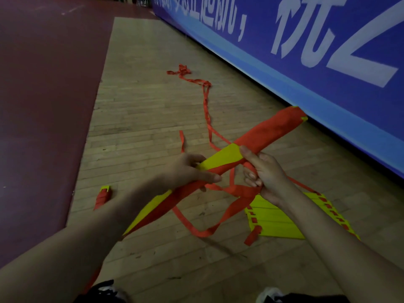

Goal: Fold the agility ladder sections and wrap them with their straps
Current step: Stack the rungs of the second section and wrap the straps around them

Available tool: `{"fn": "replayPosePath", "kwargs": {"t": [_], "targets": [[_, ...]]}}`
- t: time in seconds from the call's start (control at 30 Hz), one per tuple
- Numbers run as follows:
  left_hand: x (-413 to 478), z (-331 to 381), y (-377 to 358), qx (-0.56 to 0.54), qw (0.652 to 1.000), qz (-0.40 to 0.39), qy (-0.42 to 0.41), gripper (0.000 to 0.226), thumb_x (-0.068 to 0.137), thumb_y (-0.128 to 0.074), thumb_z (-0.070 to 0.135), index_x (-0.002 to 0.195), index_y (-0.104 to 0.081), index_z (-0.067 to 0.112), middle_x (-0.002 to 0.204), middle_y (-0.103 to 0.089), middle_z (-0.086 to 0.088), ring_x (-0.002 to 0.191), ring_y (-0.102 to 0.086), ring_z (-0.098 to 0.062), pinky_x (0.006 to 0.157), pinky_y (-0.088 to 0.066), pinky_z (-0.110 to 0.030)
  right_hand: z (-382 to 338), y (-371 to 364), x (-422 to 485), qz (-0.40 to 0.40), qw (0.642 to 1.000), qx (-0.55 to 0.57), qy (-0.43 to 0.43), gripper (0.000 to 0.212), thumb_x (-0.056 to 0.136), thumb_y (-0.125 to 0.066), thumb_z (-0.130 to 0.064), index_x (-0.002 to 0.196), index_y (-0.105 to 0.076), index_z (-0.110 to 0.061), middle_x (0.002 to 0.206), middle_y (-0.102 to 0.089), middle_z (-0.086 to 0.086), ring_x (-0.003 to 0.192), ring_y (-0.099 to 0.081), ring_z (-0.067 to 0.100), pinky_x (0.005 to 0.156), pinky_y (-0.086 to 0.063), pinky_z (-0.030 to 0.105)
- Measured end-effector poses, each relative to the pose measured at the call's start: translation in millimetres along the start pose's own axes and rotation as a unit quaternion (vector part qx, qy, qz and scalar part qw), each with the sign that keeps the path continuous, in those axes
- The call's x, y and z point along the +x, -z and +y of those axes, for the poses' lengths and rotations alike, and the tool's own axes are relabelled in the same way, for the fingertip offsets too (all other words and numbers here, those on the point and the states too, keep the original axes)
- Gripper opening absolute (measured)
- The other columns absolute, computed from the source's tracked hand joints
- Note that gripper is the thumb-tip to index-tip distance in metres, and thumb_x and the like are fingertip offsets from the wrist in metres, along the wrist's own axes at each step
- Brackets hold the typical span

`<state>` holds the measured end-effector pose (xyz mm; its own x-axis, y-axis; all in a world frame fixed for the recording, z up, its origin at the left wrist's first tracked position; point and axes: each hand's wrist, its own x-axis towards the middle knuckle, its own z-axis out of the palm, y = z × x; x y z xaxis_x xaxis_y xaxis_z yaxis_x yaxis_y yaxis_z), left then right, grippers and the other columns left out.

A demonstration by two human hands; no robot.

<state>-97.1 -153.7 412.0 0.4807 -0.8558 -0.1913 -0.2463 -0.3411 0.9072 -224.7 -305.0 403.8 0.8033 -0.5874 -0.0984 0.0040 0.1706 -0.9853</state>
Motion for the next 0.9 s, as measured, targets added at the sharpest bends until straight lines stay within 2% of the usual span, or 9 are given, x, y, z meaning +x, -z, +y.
{"fn": "replayPosePath", "kwargs": {"t": [0.07, 0.13, 0.2, 0.27, 0.43, 0.57, 0.73, 0.83, 0.9], "targets": [[-3, -1, 6, -0.068, 0.993, -0.093, 0.014, 0.034, 0.083, -0.07, 0.016, 0.112, -0.064, -0.002, 0.096, -0.073, -0.016, 0.076, -0.071, -0.022, 0.071, -0.059, -0.029, -3, 1, -4, -0.022, 1.0, 0.005, 0.009, 0.031, 0.079, -0.06, -0.039, 0.072, -0.047, -0.012, 0.035, -0.031, -0.005, 0.025, -0.025, 0.004, 0.033, -0.02, 0.016], [-5, -2, 9, -0.127, 0.978, -0.164, 0.014, 0.029, 0.085, -0.064, 0.013, 0.11, -0.062, -0.002, 0.098, -0.071, -0.022, 0.077, -0.071, -0.028, 0.069, -0.059, -0.033, -4, 2, -7, -0.033, 0.999, 0.012, 0.014, 0.03, 0.078, -0.06, -0.038, 0.073, -0.048, -0.011, 0.035, -0.031, -0.004, 0.025, -0.024, 0.004, 0.033, -0.019, 0.017], [-5, -3, 9, -0.149, 0.968, -0.202, 0.012, 0.025, 0.086, -0.06, 0.015, 0.107, -0.059, 0.003, 0.09, -0.069, -0.019, 0.065, -0.067, -0.027, 0.06, -0.057, -0.032, -7, 3, -10, -0.032, 0.999, 0.001, 0.017, 0.026, 0.083, -0.058, -0.033, 0.076, -0.05, -0.009, 0.035, -0.031, -0.003, 0.025, -0.024, 0.005, 0.032, -0.019, 0.016], [-3, -4, 8, -0.138, 0.968, -0.208, -0.001, 0.021, 0.087, -0.059, 0.017, 0.104, -0.056, 0.004, 0.082, -0.064, -0.014, 0.059, -0.06, -0.023, 0.055, -0.052, -0.029, -11, 6, -11, -0.027, 0.999, -0.037, 0.022, 0.023, 0.086, -0.058, -0.029, 0.078, -0.052, -0.007, 0.036, -0.034, -0.003, 0.025, -0.027, 0.005, 0.03, -0.023, 0.016], [2, -10, 4, -0.1, 0.978, -0.183, -0.006, 0.026, 0.089, -0.058, 0.024, 0.105, -0.057, 0.002, 0.08, -0.059, -0.014, 0.064, -0.054, -0.023, 0.054, -0.046, -0.027, -13, 23, -16, -0.076, 0.99, -0.117, -0.019, 0.012, 0.091, -0.057, -0.011, 0.081, -0.056, -0.004, 0.049, -0.057, 0.002, 0.036, -0.053, 0.011, 0.039, -0.044, 0.019], [6, -11, 0, -0.089, 0.987, -0.132, 0.008, 0.014, 0.094, -0.055, 0.023, 0.096, -0.06, 0.011, 0.079, -0.059, -0.014, 0.063, -0.055, -0.021, 0.051, -0.047, -0.026, -6, 38, -17, -0.072, 0.988, -0.13, -0.047, 0.013, 0.092, -0.056, -0.008, 0.08, -0.059, -0.005, 0.055, -0.064, 0.003, 0.046, -0.062, 0.012, 0.046, -0.052, 0.021], [12, -10, -9, -0.032, 0.997, -0.065, 0.025, 0.017, 0.096, -0.054, 0.02, 0.105, -0.059, 0.005, 0.075, -0.058, -0.01, 0.061, -0.053, -0.021, 0.049, -0.044, -0.025, 3, 41, -17, -0.037, 0.983, -0.177, -0.035, 0.008, 0.089, -0.063, -0.01, 0.082, -0.062, -0.007, 0.053, -0.06, 0.004, 0.039, -0.056, 0.01, 0.04, -0.045, 0.018], [15, -10, -26, 0.008, 1.0, -0.018, 0.018, 0.023, 0.098, -0.05, 0.013, 0.114, -0.053, -0.003, 0.067, -0.049, -0.007, 0.048, -0.044, -0.011, 0.042, -0.035, -0.021, 8, 35, -15, 0.003, 0.967, -0.255, 0.001, 0.02, 0.089, -0.065, -0.017, 0.078, -0.061, -0.002, 0.047, -0.05, 0.002, 0.03, -0.044, 0.005, 0.035, -0.035, 0.015], [15, -11, -36, 0.107, 0.994, 0.014, -0.028, 0.024, 0.1, -0.047, 0.015, 0.115, -0.051, -0.003, 0.071, -0.047, -0.007, 0.05, -0.045, -0.006, 0.046, -0.034, -0.021, 12, 30, -13, 0.025, 0.954, -0.297, 0.013, 0.029, 0.088, -0.067, -0.025, 0.079, -0.063, 0.002, 0.042, -0.044, -0.001, 0.028, -0.039, 0.005, 0.033, -0.03, 0.016]]}}
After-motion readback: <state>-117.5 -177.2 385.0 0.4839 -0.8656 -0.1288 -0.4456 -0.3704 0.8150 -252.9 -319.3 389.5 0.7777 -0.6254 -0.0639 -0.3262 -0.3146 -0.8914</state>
